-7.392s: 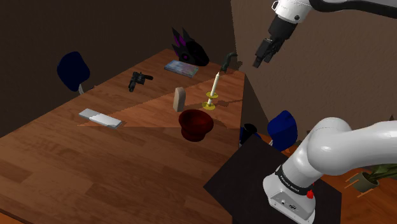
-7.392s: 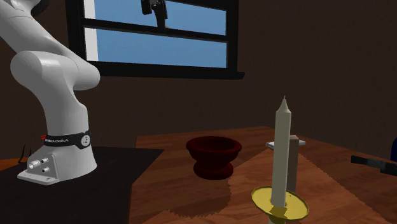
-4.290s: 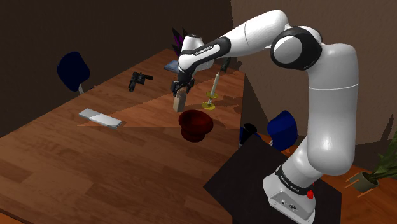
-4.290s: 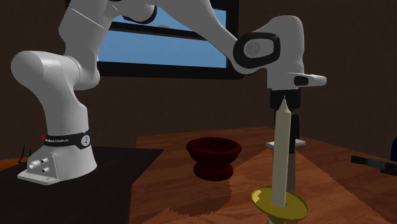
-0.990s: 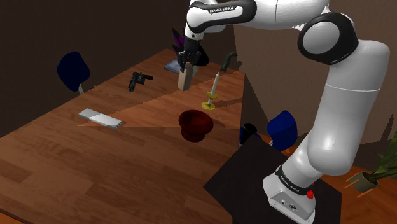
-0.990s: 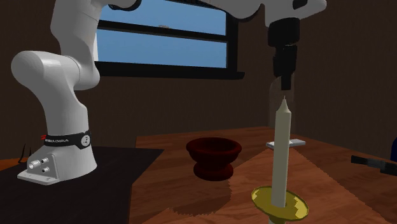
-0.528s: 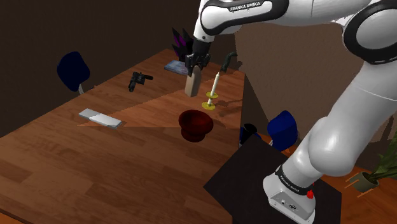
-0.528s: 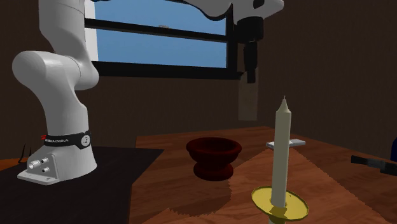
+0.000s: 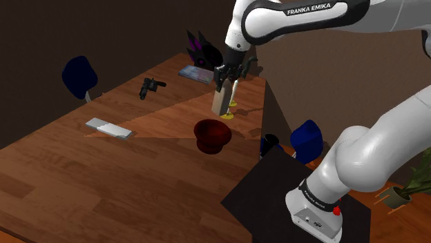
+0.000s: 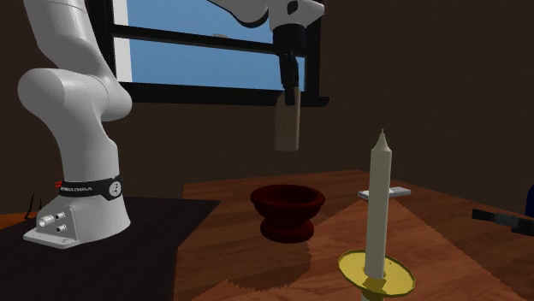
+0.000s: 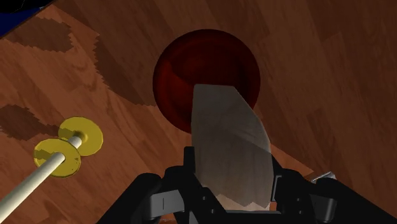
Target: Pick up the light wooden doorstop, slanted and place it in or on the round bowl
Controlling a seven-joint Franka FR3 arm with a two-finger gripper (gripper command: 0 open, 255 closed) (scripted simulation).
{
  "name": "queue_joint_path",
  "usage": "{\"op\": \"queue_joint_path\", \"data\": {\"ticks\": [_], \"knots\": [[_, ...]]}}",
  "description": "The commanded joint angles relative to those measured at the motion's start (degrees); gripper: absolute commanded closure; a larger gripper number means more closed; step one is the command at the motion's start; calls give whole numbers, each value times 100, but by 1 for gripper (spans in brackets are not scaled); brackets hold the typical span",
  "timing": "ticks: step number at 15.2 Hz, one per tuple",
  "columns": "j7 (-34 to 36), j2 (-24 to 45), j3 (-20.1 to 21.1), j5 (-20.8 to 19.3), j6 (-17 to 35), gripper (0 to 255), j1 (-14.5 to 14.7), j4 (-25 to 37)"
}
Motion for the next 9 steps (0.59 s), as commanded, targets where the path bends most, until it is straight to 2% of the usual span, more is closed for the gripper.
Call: {"op": "queue_joint_path", "data": {"ticks": [1, 9], "knots": [[56, -179, 34, 4, 24, 255, 22, -200], [61, 6, 35, 1, 657, 255, 21, -649]]}}
